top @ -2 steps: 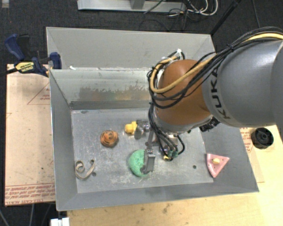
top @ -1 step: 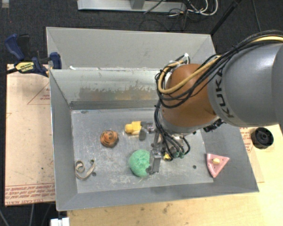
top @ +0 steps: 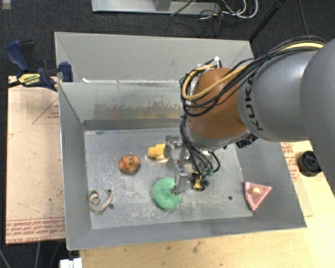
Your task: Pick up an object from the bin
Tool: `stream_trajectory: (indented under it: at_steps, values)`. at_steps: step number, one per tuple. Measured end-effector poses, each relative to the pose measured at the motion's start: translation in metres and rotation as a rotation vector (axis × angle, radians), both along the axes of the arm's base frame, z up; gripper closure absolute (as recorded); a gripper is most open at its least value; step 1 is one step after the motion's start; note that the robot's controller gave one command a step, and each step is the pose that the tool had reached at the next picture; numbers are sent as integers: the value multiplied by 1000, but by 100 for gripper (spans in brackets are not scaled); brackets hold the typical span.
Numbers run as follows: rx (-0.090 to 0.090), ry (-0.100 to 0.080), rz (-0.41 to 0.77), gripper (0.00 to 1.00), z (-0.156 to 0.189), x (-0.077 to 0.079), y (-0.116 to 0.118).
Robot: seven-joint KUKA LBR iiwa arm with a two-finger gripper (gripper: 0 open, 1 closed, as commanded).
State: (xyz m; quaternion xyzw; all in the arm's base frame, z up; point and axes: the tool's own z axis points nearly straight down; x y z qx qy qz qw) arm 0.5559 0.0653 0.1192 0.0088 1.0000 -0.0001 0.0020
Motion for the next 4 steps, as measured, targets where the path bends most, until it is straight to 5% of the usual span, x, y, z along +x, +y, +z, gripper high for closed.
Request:
stream_trajectory:
  at_steps: [2,3,4]
  values:
    - [2,8,34,0,-37,-26,-22]
    - [2,-3,46,0,-43,-49,-26]
    - [3,9,263,100,-47,-66,-22]
